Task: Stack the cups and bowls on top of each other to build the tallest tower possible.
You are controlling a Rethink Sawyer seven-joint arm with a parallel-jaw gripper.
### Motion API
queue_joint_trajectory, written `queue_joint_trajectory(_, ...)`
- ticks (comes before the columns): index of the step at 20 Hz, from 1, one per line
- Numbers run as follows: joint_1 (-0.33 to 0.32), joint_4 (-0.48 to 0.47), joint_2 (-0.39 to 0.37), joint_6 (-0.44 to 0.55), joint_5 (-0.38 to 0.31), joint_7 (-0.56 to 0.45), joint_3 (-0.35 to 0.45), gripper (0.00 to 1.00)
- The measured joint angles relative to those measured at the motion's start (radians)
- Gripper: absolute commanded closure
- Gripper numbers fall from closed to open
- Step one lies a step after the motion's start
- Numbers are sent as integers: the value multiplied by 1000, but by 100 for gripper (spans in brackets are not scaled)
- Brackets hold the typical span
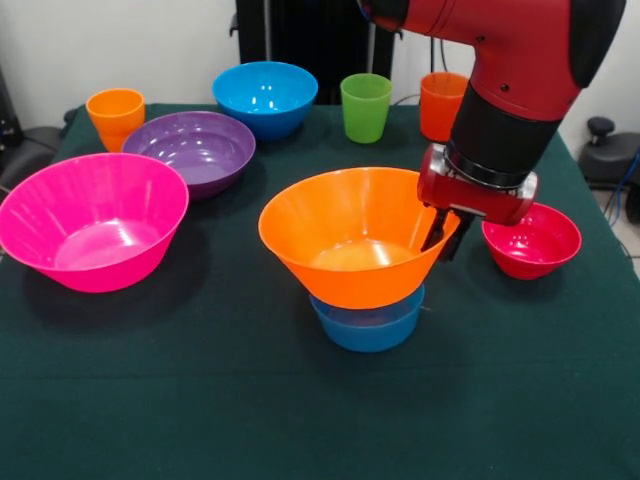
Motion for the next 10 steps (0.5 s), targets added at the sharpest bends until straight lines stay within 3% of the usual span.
queue_joint_trajectory(10, 0, -43, 16, 55, 0, 0, 6, 100)
